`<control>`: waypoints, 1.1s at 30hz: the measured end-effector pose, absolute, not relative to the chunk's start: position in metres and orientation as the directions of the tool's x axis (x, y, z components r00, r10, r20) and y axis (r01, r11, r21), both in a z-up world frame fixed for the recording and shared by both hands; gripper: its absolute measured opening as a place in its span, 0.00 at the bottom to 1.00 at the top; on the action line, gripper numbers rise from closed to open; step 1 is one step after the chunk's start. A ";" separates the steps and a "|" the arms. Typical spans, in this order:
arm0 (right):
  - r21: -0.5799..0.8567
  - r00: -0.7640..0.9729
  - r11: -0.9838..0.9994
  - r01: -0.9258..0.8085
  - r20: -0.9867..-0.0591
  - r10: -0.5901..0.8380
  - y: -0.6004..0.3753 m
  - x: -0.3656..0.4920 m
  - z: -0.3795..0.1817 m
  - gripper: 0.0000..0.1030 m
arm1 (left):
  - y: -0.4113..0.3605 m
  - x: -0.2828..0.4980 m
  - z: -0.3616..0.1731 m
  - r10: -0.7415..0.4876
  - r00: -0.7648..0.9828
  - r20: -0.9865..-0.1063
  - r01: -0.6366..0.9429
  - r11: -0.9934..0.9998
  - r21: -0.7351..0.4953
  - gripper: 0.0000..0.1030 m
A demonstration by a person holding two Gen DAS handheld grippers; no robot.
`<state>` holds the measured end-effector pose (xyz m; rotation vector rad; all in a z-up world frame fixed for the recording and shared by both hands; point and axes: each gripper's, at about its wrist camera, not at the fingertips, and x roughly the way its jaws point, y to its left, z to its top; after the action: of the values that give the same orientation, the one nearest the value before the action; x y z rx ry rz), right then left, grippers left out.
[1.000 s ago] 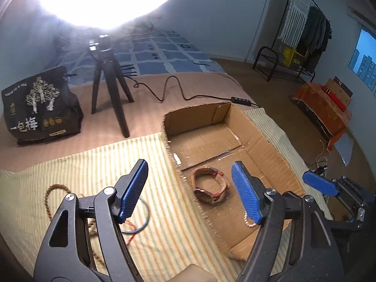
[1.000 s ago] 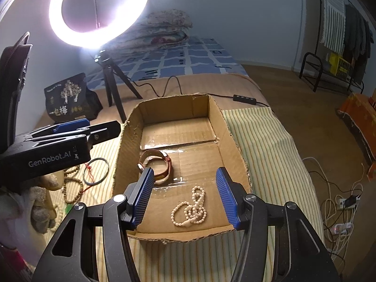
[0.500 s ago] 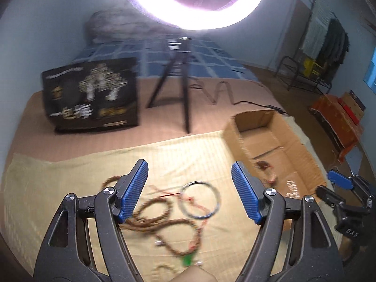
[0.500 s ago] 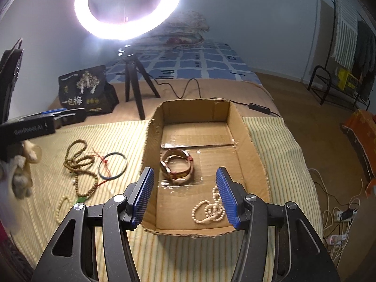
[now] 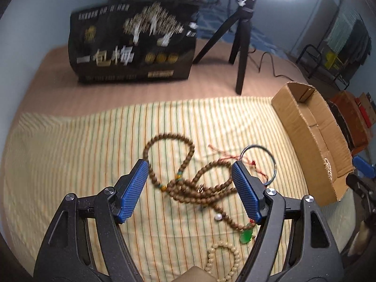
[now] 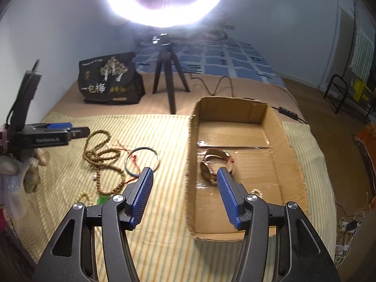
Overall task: Organize jewelry
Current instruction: 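Grasp the brown bead strand with the left tool while the right tool grasps the jade pendant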
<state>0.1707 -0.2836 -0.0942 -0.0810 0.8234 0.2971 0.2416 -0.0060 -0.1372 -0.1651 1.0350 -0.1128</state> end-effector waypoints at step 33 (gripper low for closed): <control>0.201 0.412 0.931 -0.305 -0.853 0.320 -0.216 0.228 -0.159 0.54 | -0.015 0.255 -0.194 -0.139 0.423 -0.895 -0.047 0.983 -0.175 0.26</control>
<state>0.2280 -0.2156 -0.1588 0.0149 1.0764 0.3931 0.2551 -0.0147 -0.1942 -0.1834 1.1341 -0.0574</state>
